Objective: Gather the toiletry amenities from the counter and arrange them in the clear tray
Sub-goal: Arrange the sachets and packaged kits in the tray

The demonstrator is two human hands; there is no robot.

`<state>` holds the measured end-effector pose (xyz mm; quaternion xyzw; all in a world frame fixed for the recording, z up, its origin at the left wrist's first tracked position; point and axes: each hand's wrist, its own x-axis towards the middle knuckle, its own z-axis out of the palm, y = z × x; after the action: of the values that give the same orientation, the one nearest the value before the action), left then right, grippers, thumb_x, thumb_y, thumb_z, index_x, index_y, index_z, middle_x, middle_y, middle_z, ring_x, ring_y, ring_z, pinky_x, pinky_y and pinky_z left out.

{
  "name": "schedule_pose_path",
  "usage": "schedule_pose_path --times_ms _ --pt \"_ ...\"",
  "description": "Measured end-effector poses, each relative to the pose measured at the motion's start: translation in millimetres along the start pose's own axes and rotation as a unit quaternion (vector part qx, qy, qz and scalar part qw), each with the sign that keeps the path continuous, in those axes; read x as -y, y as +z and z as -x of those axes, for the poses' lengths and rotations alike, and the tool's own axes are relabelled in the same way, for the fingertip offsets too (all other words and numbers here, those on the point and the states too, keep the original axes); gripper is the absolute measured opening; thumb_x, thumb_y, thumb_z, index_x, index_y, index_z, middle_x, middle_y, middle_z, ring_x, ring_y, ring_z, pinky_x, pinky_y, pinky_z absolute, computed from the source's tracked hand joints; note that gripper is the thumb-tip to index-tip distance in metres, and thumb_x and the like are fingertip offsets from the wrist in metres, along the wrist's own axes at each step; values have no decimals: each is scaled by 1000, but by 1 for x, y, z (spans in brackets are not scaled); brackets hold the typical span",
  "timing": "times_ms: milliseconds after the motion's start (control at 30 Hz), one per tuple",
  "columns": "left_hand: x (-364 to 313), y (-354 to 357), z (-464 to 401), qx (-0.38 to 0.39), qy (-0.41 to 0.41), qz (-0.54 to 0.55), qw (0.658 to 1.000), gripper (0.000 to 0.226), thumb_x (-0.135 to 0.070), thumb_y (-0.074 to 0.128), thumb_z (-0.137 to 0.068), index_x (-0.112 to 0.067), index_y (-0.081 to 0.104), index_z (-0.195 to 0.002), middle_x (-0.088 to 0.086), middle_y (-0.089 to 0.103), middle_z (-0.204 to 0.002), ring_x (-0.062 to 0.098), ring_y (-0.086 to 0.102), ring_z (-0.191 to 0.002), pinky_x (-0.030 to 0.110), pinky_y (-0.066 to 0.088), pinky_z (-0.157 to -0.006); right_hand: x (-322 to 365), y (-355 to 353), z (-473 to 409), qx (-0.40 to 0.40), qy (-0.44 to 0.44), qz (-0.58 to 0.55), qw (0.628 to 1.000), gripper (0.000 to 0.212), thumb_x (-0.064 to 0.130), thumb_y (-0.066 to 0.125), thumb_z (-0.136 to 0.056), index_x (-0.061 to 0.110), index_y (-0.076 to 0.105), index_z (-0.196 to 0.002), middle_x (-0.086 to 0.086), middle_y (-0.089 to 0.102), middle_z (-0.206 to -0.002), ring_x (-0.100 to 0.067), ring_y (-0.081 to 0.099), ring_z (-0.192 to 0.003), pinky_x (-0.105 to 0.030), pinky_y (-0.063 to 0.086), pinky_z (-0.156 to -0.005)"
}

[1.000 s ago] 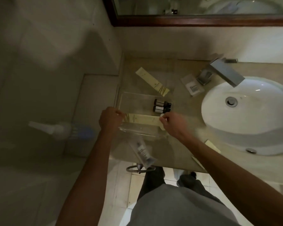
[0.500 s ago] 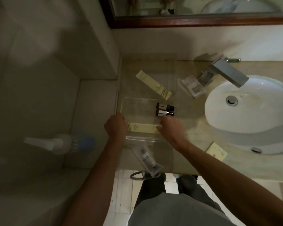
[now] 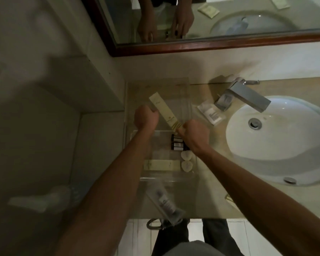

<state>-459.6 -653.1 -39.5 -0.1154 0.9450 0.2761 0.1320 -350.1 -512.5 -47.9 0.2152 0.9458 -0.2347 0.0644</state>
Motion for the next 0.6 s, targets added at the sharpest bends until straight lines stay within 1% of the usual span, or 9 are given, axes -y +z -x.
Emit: schedule_pose_path --times_ms 67,133,233,333,400,467,500,567,600 --pt "-10 5 -5 9 11 17 1000 19 -24 69 -83 -16 74 -98 7 74 -99 25 70 -91 33 57 -72 7 12 3 9 12 -17 1000 31 43 66 -87 19 67 -68 6 62 -63 -11 61 -57 -27 47 -48" --pt "-19 9 -11 31 53 2 998 14 -23 69 -82 -20 75 -94 4 75 -98 24 69 -91 29 53 -71 21 23 5 19 -6 -31 999 29 40 62 -89 19 69 -71 5 67 -66 -13 65 -59 -31 55 -55" --pt "-26 11 -20 44 111 -52 992 15 -24 64 -81 -21 75 -90 4 75 -95 27 69 -92 32 56 -72 46 31 1 44 -50 -45 997 20 31 59 -89 18 73 -85 0 72 -79 -17 65 -67 -29 50 -58" --pt "-17 -1 -13 5 104 -39 994 20 -25 58 -83 -20 74 -94 6 74 -97 29 68 -94 33 54 -72 49 20 -7 48 -58 -64 995 23 32 59 -91 16 74 -86 1 72 -79 -13 66 -65 -30 56 -60" --pt "3 -8 -1 -48 82 -21 995 20 -27 56 -86 -18 71 -96 8 73 -97 30 67 -90 31 48 -66 35 0 -20 3 -49 -84 995 24 34 58 -93 17 74 -87 4 72 -78 -10 66 -65 -32 59 -63" --pt "27 -10 16 -70 65 -9 995 22 -32 55 -90 -18 69 -100 5 72 -96 25 67 -86 28 47 -63 12 -23 -44 -31 -49 -86 995 21 30 58 -95 18 72 -104 1 72 -89 -13 66 -73 -34 58 -69" --pt "37 -8 22 -64 62 2 996 24 -37 56 -91 -20 68 -104 3 72 -99 23 67 -87 29 50 -65 1 -32 -59 -25 -62 -62 996 25 29 58 -96 18 68 -116 -3 71 -100 -16 67 -81 -37 58 -75" --pt "49 -3 27 -34 70 13 997 34 -45 61 -89 -23 64 -115 1 70 -107 21 67 -93 36 57 -74 -15 -43 -85 44 -102 27 993 39 27 56 -98 22 55 -136 -9 62 -119 -24 65 -99 -43 57 -86" --pt "50 -1 26 -21 79 11 997 40 -47 64 -88 -23 62 -119 1 69 -111 21 66 -95 38 57 -76 -19 -44 -94 80 -122 66 987 44 27 54 -99 24 49 -142 -10 57 -123 -27 64 -103 -44 57 -87"
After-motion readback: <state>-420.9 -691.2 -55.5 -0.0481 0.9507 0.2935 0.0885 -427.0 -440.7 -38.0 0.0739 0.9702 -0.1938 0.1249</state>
